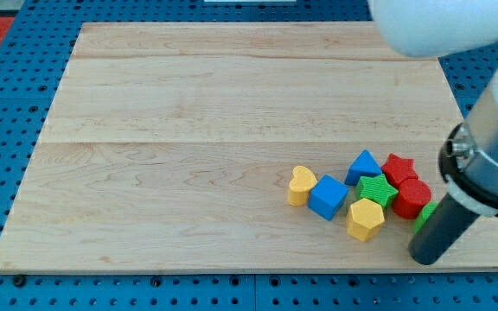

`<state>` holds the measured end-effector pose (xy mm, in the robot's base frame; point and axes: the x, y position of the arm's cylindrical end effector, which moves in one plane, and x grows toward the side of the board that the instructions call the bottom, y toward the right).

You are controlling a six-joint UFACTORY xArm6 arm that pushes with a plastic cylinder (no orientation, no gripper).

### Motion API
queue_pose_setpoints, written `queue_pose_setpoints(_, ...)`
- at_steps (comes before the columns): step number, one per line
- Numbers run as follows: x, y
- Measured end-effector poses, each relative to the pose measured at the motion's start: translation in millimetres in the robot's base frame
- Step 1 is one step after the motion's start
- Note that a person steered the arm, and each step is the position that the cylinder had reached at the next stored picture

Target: Move the yellow hexagon in between the blue blocks

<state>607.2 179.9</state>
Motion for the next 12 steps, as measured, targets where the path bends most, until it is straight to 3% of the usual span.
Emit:
queue_pose_setpoints(6,0.1,-54.3)
queue_pose_setpoints(8,0.0,-42.8)
queue_pose_setpoints(9,0.0,-5.9)
queue_pose_setpoints(12,-47.3,-79.0)
